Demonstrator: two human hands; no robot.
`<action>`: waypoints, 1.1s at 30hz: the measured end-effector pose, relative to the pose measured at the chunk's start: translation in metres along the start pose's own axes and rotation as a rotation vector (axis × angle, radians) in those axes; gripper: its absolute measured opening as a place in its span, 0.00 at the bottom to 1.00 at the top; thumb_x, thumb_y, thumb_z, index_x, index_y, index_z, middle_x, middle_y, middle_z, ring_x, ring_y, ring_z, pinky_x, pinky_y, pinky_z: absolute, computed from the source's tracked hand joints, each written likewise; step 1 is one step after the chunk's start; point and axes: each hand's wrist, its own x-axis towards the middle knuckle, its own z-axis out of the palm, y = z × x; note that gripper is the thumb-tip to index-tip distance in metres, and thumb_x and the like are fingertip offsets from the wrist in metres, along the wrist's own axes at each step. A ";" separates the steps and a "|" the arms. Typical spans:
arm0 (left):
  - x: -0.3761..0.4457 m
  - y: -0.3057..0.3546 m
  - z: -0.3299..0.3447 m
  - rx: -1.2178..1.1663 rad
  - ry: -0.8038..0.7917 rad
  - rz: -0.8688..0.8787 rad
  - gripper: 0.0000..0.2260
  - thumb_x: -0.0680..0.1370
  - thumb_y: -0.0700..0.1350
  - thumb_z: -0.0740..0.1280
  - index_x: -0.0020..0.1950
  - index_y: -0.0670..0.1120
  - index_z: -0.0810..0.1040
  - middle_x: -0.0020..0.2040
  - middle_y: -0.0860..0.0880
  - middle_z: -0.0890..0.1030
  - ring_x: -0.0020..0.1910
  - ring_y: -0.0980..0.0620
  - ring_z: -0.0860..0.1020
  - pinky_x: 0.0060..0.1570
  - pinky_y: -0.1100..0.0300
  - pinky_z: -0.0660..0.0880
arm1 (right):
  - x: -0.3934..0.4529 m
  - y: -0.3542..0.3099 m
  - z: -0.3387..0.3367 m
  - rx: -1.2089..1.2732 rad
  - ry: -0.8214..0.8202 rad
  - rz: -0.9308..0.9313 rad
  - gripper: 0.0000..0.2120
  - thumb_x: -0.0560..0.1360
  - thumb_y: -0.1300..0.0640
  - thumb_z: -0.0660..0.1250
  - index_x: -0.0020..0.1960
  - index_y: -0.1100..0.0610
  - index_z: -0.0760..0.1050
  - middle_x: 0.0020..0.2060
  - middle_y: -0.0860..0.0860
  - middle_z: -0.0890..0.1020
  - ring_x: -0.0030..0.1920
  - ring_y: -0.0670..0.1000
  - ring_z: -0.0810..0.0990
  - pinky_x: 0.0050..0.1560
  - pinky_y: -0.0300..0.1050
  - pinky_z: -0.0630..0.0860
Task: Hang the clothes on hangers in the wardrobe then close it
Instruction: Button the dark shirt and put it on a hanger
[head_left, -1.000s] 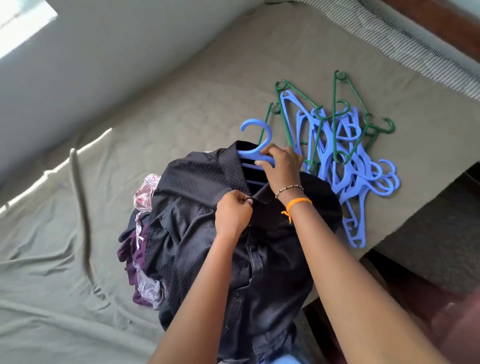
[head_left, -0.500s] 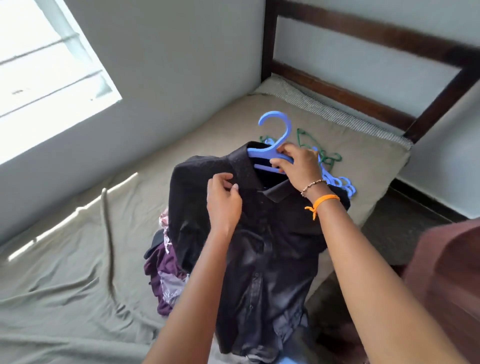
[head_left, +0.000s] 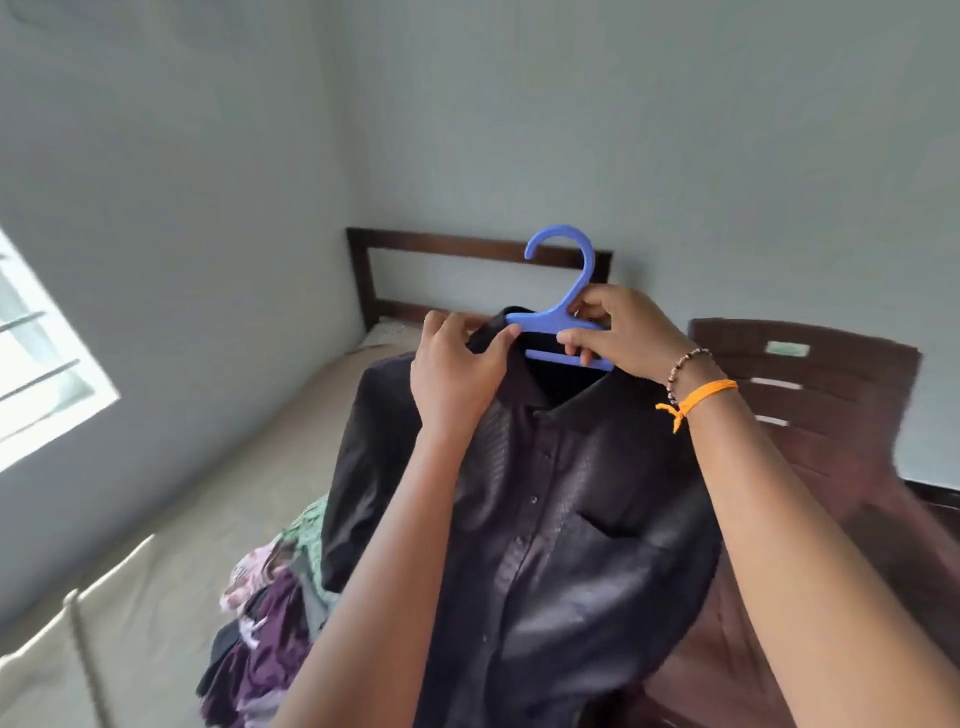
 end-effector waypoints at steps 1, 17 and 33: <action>-0.006 0.015 0.006 -0.029 -0.030 0.017 0.14 0.72 0.57 0.69 0.51 0.50 0.79 0.50 0.56 0.73 0.45 0.57 0.74 0.45 0.62 0.67 | -0.014 -0.001 -0.016 -0.016 0.007 0.017 0.03 0.74 0.64 0.69 0.45 0.59 0.75 0.33 0.51 0.82 0.28 0.48 0.79 0.41 0.44 0.79; -0.265 0.237 0.104 -0.441 -0.689 0.348 0.08 0.76 0.48 0.68 0.39 0.47 0.78 0.34 0.54 0.77 0.35 0.57 0.73 0.37 0.62 0.66 | -0.368 0.014 -0.226 -0.126 0.594 0.528 0.06 0.72 0.66 0.70 0.40 0.60 0.74 0.30 0.55 0.80 0.29 0.51 0.78 0.37 0.46 0.76; -0.663 0.408 0.079 -0.795 -1.735 -0.090 0.10 0.77 0.43 0.69 0.37 0.42 0.78 0.33 0.48 0.79 0.35 0.54 0.76 0.46 0.60 0.75 | -0.765 -0.069 -0.292 -0.274 1.122 0.732 0.08 0.79 0.60 0.62 0.57 0.58 0.77 0.51 0.50 0.79 0.47 0.37 0.77 0.48 0.25 0.68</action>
